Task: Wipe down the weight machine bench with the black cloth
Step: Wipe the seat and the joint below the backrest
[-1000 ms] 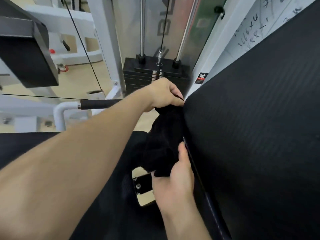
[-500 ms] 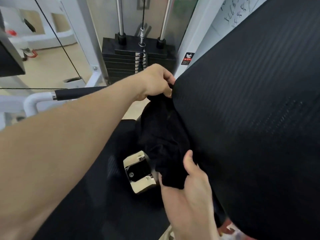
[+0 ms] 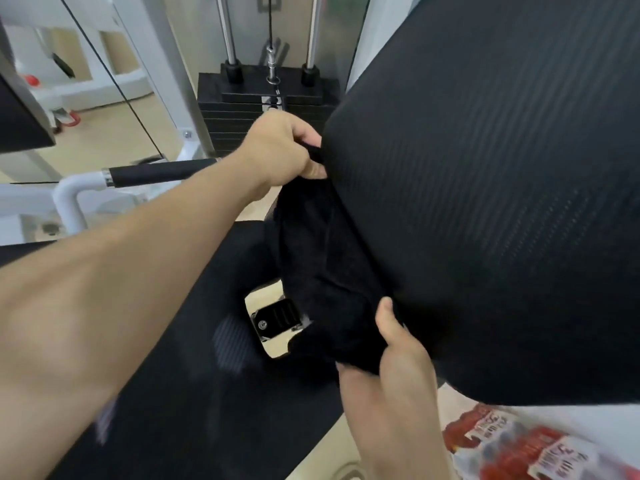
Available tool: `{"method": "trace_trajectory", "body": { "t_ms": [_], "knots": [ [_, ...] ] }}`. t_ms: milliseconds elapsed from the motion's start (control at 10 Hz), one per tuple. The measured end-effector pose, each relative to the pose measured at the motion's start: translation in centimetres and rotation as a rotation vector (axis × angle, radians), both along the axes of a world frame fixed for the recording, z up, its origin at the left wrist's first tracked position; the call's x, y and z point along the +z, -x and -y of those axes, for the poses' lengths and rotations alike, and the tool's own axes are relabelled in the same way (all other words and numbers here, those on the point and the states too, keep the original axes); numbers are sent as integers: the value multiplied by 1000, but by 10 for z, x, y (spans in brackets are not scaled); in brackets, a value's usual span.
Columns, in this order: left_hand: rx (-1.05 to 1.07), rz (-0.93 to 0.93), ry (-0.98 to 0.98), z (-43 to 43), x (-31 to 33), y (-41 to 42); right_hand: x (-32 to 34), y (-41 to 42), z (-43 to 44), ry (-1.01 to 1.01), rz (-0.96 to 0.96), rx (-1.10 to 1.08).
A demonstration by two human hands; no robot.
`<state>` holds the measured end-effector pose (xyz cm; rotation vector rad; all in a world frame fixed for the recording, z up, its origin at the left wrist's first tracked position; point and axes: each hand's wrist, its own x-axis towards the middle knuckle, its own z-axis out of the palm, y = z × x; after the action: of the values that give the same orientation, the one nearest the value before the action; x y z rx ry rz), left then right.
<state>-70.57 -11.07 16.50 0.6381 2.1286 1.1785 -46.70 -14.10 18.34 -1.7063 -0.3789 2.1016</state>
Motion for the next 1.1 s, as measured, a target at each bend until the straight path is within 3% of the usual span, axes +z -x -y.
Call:
{"method": "trace_trajectory", "body": {
  "t_ms": [200, 300, 500, 600, 800, 1000, 1100],
  "knots": [
    [75, -305, 102, -23, -3, 1, -9, 26, -6, -24, -115, -2],
    [90, -425, 97, -25, -7, -11, -14, 10, -4, -100, -122, 109],
    [227, 109, -159, 11, -11, -26, -22, -48, -1, -121, -258, 188],
    [336, 127, -232, 16, -10, -50, -22, -84, -7, -50, -260, 145],
    [362, 70, -224, 40, -18, -94, -9, -113, -38, -439, 244, 167],
    [356, 18, -38, 71, -37, -167, -28, -100, -63, -543, 300, 159],
    [286, 48, -55, 85, -33, -210, -36, -110, -77, -501, 371, 96]
  ]
}}
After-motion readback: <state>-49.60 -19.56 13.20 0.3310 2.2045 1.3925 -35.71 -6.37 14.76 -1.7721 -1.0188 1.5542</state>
